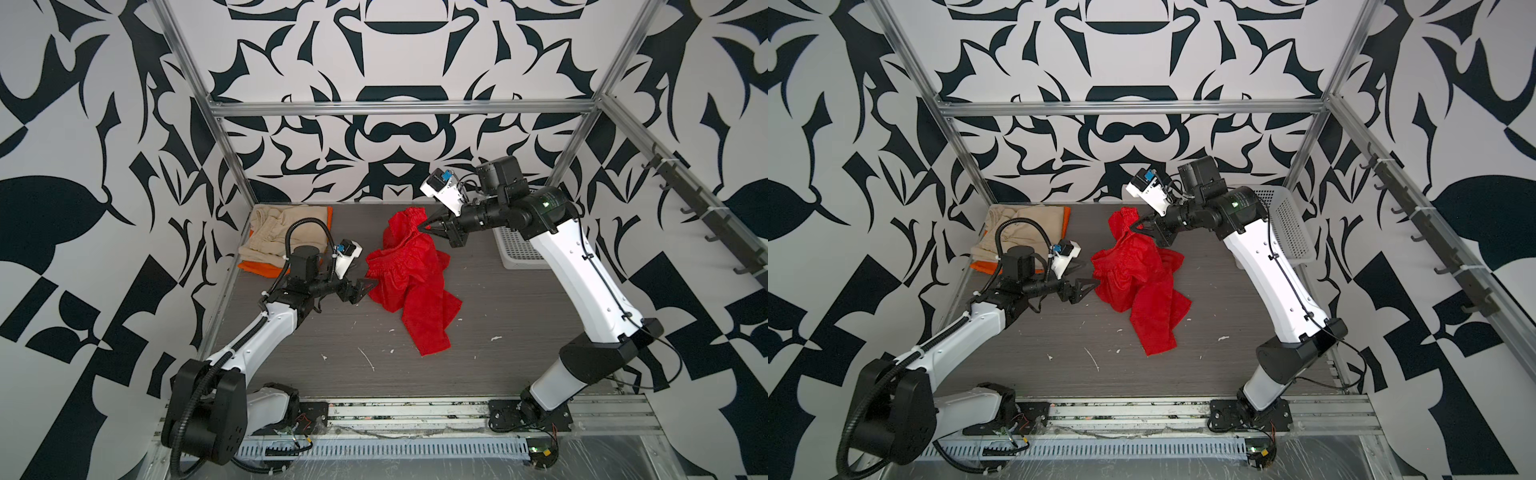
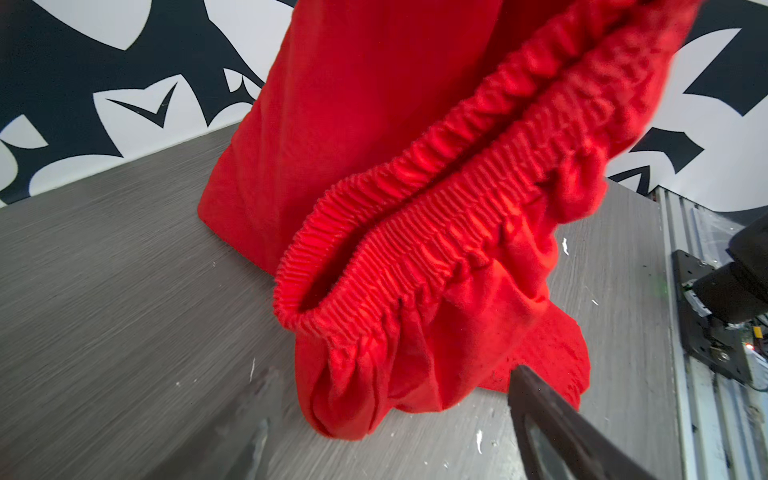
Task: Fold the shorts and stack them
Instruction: 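Grasp the waistband with the left gripper while the right lifts the other waistband end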
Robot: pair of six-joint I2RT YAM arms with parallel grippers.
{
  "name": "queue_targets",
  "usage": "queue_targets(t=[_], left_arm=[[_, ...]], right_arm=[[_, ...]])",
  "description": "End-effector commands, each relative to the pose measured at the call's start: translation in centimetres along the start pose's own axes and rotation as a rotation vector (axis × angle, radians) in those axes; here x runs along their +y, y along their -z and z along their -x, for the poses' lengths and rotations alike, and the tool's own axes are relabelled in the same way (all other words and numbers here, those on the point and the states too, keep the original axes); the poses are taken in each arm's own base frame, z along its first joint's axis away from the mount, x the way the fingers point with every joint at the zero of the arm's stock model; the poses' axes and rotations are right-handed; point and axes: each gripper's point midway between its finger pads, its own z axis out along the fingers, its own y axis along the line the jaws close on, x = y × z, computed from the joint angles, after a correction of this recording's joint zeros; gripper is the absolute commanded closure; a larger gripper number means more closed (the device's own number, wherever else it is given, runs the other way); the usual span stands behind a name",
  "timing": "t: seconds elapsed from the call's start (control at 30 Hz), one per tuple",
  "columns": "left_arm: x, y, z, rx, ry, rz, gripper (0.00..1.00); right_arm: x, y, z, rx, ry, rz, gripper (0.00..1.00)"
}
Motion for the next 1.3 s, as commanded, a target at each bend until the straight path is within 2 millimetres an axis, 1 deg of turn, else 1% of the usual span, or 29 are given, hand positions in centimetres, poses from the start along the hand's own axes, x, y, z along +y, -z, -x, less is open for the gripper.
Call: queue_targets(t=[0.0,0.13,0.33,0.5,0.6,0.63,0.7,0.77,0.83,0.93,1.0,1.07,1.2,1.27], left_arm=[[0.2,-1.0,0.3,-0.020,-0.045,-0.032,0.11],[0.5,-1.9,0.4,-0.036,-0.078,-0.064,0.10],[0.7,-3.3,0.9,-0.023,-0.083,-0.142,0.12],[0.2,-3.7,1.8,-0.031,-0.109,-0.212,0.14],[-0.5,-3.7,2.1,-0.026,-0.121,-0.267,0.27],[-0.5,-3.6,2.2,-0.027,-0.126,-0.268,0.34],[-0.6,-3.5,2.1,-0.022,-0.131,-0.267,0.53],[-0.7,-3.3,2.0,-0.009,-0.134,-0.252,0.70],[-0.6,-2.8,1.8,0.015,-0.125,-0.222,0.84],[-0.2,-1.7,2.1,0.057,-0.107,-0.135,0.95],[-0.1,-0.2,3.0,0.084,-0.103,-0.062,0.97],[0.6,1.6,4.6,0.104,-0.101,0.050,1.00],[1.1,5.7,8.0,0.147,-0.142,0.222,1.00],[1.3,7.8,10.4,0.149,-0.174,0.305,1.00]], right_arm=[[1.8,2.3,1.7,-0.071,0.083,0.024,1.00],[1.9,2.3,1.6,-0.070,0.081,0.035,1.00],[2.0,2.3,1.4,-0.062,0.079,0.040,1.00],[2.0,2.3,1.1,-0.055,0.076,0.040,1.00],[1.6,2.2,1.1,-0.054,0.065,0.025,1.00],[1.3,2.1,1.1,-0.053,0.054,0.014,1.00],[0.6,2.0,1.1,-0.051,0.031,-0.010,1.00],[-1.1,2.1,1.1,-0.058,-0.020,-0.068,1.00],[-3.1,2.7,1.4,-0.087,-0.087,-0.134,1.00],[-6.4,4.3,2.0,-0.177,-0.225,-0.225,1.00],[-8.4,5.9,2.6,-0.261,-0.311,-0.289,1.00],[-9.4,7.4,3.3,-0.341,-0.370,-0.319,1.00],[-9.0,9.6,5.3,-0.442,-0.380,-0.337,1.00],[-7.7,10.3,6.7,-0.491,-0.385,-0.282,1.00]])
